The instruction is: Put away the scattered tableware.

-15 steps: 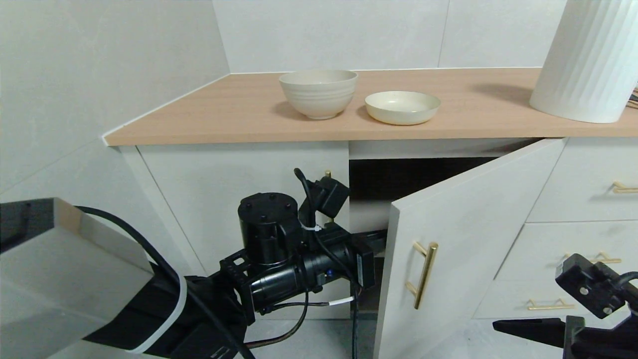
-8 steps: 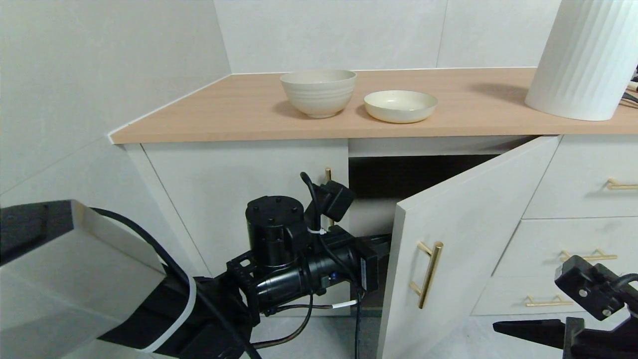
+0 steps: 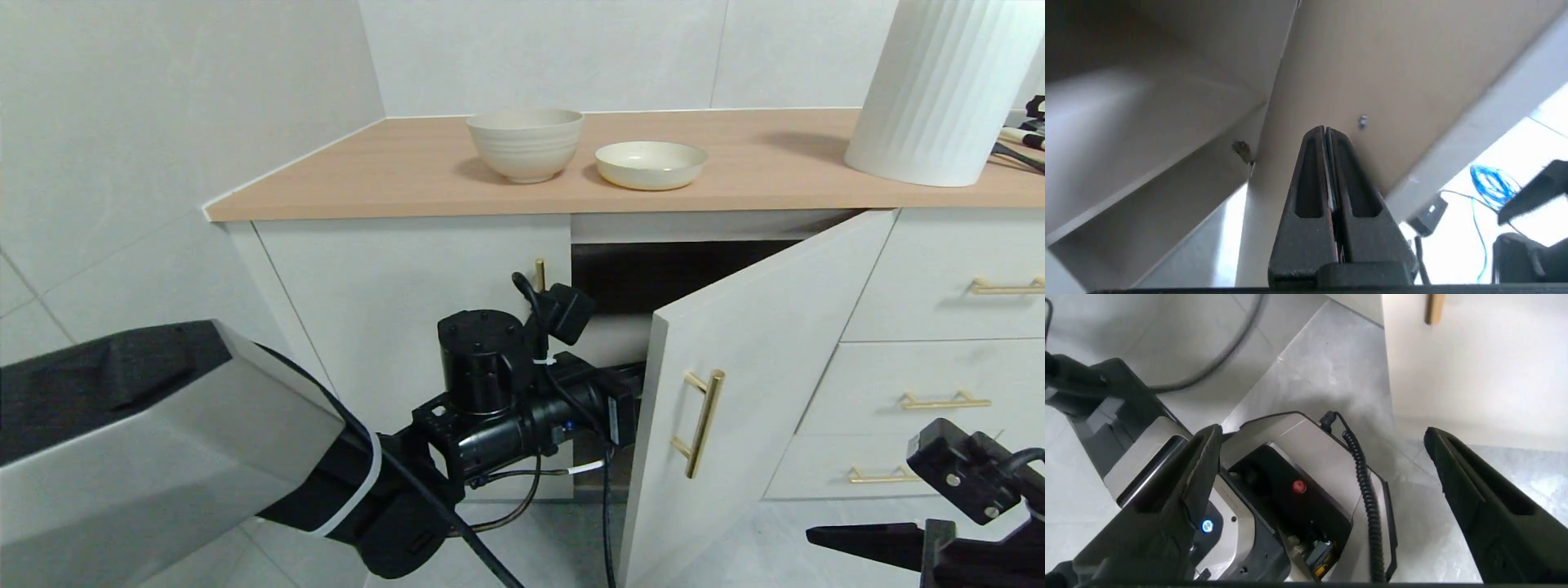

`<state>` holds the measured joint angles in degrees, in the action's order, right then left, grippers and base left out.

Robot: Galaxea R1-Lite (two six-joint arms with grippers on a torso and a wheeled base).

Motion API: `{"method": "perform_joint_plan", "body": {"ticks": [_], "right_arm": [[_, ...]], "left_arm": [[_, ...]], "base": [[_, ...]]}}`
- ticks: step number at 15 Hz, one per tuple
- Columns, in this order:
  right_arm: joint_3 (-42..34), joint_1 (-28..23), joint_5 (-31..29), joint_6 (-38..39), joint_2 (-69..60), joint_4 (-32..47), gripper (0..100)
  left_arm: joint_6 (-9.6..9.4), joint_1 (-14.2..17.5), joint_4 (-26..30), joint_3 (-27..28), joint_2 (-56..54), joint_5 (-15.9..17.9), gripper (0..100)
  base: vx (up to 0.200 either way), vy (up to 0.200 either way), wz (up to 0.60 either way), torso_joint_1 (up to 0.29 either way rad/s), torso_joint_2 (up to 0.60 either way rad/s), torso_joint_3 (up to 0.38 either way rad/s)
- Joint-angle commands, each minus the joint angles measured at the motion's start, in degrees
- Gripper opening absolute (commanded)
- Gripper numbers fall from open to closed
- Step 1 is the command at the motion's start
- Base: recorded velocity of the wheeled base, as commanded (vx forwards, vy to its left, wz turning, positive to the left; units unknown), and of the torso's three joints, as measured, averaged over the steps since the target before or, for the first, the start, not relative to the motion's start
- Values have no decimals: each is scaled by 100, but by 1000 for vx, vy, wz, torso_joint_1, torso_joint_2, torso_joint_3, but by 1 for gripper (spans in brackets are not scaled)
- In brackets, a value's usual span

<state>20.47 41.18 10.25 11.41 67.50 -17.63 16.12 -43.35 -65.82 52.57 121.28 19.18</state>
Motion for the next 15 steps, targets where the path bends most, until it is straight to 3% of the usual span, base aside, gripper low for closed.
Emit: {"method": "perform_joint_plan", "body": {"ticks": [1,4,5,6,7,8,10,15], "right_arm": [[1,66,-6,2,9,-4,100],[-8,206,12,2,-53,-13,100],[-52,320,47,2,-149,-13,100],[-175,531,293,-34,-343,-39,100],[-219,575,399,-69,-404,-39,100],[-368,611,1163,-403,-703,-13,100],[-421,602,1462,-535,-782,-13,100],[-359,558,1392,-526,-800,-48,100]], "left_arm": [[-3,-24,-72,114,273,-107,0],[-3,-297,-274,96,264,-292,0],[14,-587,-423,-18,159,-292,0],[50,-1088,-599,-256,-87,-186,0],[93,-1237,-617,-300,-158,-133,0],[304,-1782,-669,-467,-386,174,0],[296,-1694,-845,-607,-351,218,0],[278,-974,-827,-484,-123,209,0]], "base": [[0,0,0,0,0,0],[0,0,0,0,0,0],[0,0,0,0,0,0],[0,0,0,0,0,0],[0,0,0,0,0,0],[0,0,0,0,0,0],[0,0,0,0,0,0],[0,0,0,0,0,0]]}}
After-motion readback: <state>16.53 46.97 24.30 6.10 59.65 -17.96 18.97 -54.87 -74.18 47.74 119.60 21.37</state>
